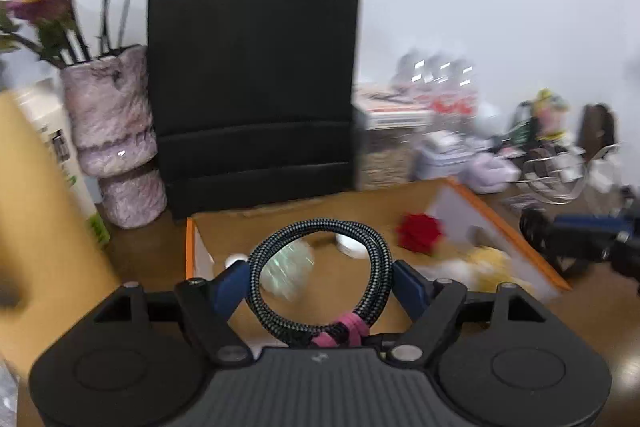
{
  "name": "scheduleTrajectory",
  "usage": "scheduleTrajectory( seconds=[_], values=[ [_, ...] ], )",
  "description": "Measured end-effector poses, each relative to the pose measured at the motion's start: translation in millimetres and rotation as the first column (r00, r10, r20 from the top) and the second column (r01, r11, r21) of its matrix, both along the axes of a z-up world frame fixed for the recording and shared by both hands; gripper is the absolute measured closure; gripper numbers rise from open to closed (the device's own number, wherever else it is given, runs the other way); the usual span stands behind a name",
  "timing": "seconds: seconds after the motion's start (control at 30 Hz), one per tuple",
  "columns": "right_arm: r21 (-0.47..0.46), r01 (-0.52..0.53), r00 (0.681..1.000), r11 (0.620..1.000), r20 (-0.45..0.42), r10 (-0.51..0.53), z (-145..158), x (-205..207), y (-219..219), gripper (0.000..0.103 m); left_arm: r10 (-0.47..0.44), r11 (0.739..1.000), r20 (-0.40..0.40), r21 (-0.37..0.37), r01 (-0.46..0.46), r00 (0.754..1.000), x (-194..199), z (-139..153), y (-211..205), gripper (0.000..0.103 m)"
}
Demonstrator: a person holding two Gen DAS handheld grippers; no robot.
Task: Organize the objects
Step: 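Carry the cable and charger into the box and open both tools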
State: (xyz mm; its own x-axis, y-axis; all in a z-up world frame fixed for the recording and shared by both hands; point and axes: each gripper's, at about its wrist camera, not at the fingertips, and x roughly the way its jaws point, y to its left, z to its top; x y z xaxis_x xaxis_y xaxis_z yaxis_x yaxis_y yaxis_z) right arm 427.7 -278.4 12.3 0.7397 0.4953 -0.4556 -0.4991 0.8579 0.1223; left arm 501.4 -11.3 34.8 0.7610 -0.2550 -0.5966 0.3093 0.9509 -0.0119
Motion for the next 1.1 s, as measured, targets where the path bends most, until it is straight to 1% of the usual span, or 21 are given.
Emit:
scheduleTrajectory(
  seconds=[0.07, 0.17, 0.23, 0.27, 0.3, 0.37, 0.4, 0.43, 0.47, 0.5, 0.57, 0.63, 0.7, 0.73, 0.8, 0.87, 0.9, 0.97, 1.03, 1.07, 1.1],
  values=[
    [-0.017, -0.022, 0.998, 1.0, -0.054, 0.021, -6, 44, 20, 0.087, 0.011, 0.999, -0.022, 0.04, -0.01, 1.0, 34, -13, -8, 0.026],
    [-0.138, 0.025, 0.998, 0.99, -0.059, -0.034, -27, 91, 50, 0.086, -0.005, 0.995, -0.136, 0.098, 0.019, 0.991, 82, -37, -18, 0.024],
    [-0.16, 0.034, 0.993, 0.987, -0.105, -0.051, -47, 117, 58, 0.087, 0.003, 0.988, -0.182, 0.155, 0.026, 0.983, 101, -55, -23, 0.023],
    [-0.172, 0.05, 0.99, 0.984, -0.125, -0.072, -58, 127, 59, 0.085, 0.016, 0.981, -0.182, 0.191, 0.019, 0.983, 106, -62, -25, 0.023],
    [-0.192, 0.082, 0.985, 0.978, -0.133, -0.108, -68, 136, 60, 0.082, 0.021, 0.978, -0.18, 0.209, 0.018, 0.983, 109, -67, -25, 0.023],
    [-0.204, 0.126, 0.977, 0.971, -0.145, -0.157, -83, 143, 56, 0.058, 0.009, 0.979, -0.192, 0.203, 0.03, 0.981, 107, -68, -25, 0.025],
    [-0.18, 0.133, 0.97, 0.975, -0.181, -0.165, -85, 146, 50, 0.057, -0.016, 0.983, -0.184, 0.179, 0.05, 0.983, 103, -65, -24, 0.025],
    [-0.115, 0.143, 0.969, 0.983, -0.184, -0.162, -83, 145, 40, 0.055, -0.043, 0.984, -0.193, 0.16, 0.075, 0.98, 100, -62, -23, 0.025],
    [-0.08, 0.159, 0.971, 0.984, -0.169, -0.17, -81, 142, 34, 0.049, -0.069, 0.983, -0.209, 0.15, 0.101, 0.976, 96, -61, -23, 0.025],
    [-0.073, 0.173, 0.971, 0.982, -0.153, -0.182, -78, 139, 31, 0.046, -0.079, 0.982, -0.213, 0.149, 0.113, 0.974, 92, -59, -24, 0.025],
    [-0.099, 0.207, 0.971, 0.973, -0.102, -0.217, -72, 133, 30, 0.038, -0.067, 0.981, -0.2, 0.166, 0.101, 0.978, 82, -49, -26, 0.025],
    [-0.09, 0.207, 0.972, 0.974, -0.092, -0.215, -59, 126, 27, 0.033, -0.073, 0.985, -0.184, 0.142, 0.1, 0.98, 71, -33, -20, 0.025],
    [-0.069, 0.188, 0.978, 0.98, -0.084, -0.193, -42, 115, 23, 0.03, -0.076, 0.988, -0.152, 0.12, 0.095, 0.985, 56, -9, -15, 0.025],
    [-0.076, 0.179, 0.98, 0.981, -0.078, -0.185, -33, 106, 22, 0.025, -0.07, 0.99, -0.127, 0.117, 0.085, 0.989, 45, 5, -12, 0.023],
    [-0.1, 0.148, 0.985, 0.984, -0.07, -0.155, -18, 92, 23, 0.021, -0.054, 0.993, -0.081, 0.096, 0.062, 0.995, 22, 26, -6, 0.021],
    [-0.125, 0.088, 0.994, 0.988, -0.058, -0.096, -7, 67, 20, 0.016, 0.015, 0.999, -0.026, 0.034, -0.014, 1.0, -15, 40, 5, 0.019],
    [-0.125, 0.072, 0.996, 0.99, -0.047, -0.078, -4, 51, 15, 0.015, 0.046, 0.999, 0.0, 0.022, -0.046, 0.999, -37, 41, 8, 0.019],
    [-0.118, 0.058, 0.997, 0.991, -0.049, -0.064, -4, 10, 2, 0.011, 0.06, 0.998, 0.04, 0.018, -0.061, 0.997, -96, 39, 11, 0.019],
    [-0.081, 0.039, 0.998, 0.996, -0.051, -0.043, -9, -39, -13, 0.008, 0.038, 0.999, 0.069, 0.0, -0.038, 0.997, -154, 33, 14, 0.016],
    [-0.065, 0.028, 0.998, 0.997, -0.047, -0.031, -13, -63, -20, 0.006, 0.026, 0.999, 0.084, -0.024, -0.024, 0.996, -185, 30, 17, 0.011],
    [-0.055, 0.018, 0.999, 0.998, -0.036, -0.02, -18, -90, -26, 0.005, 0.017, 0.999, 0.093, -0.049, -0.013, 0.996, -214, 25, 21, 0.009]
  ],
)
